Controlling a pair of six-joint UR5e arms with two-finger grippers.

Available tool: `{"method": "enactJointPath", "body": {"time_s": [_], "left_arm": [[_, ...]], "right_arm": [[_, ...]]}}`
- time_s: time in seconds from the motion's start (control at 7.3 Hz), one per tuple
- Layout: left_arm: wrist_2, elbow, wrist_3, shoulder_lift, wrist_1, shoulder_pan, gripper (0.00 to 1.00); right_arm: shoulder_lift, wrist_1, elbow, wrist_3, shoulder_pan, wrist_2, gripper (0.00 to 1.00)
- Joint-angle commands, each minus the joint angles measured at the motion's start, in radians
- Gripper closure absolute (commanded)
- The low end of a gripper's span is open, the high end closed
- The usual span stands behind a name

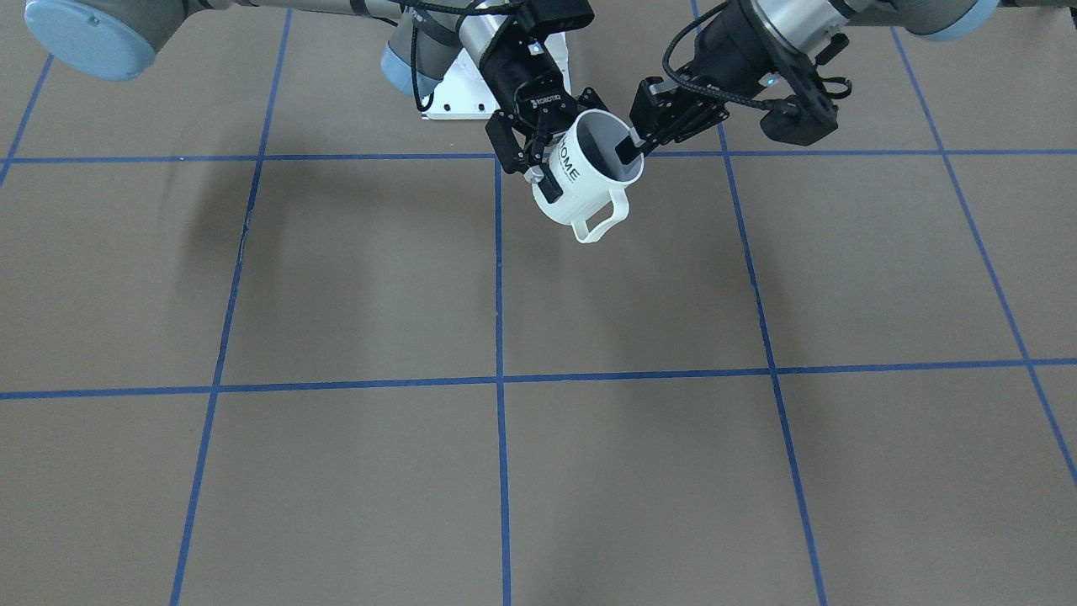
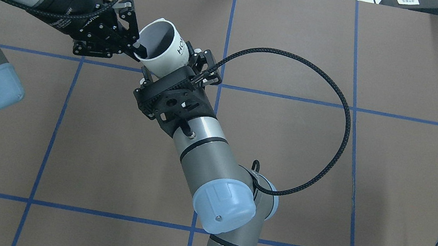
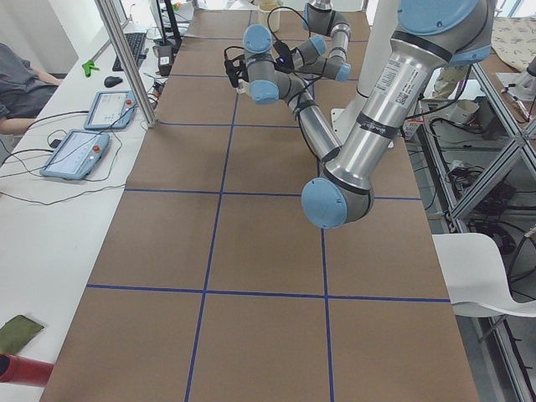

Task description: Left arm hands cup to right arm to dump lemon

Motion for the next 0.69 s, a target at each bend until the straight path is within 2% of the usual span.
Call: {"method": "enactJointPath", "body": {"time_s": [0.0,0.55], "left_arm": [[-0.001,0.0,0.0,0.002,0.0,0.0,1.0],[0.002,0.006,0.003,0.002,0.0,0.0,1.0]], "right_arm": [[-0.012,0.001,0.007,-0.003,-0.009,-0.018,0.0],[-0.084,0.001,0.102,-0.003,-0.012,-0.018,0.0]]}}
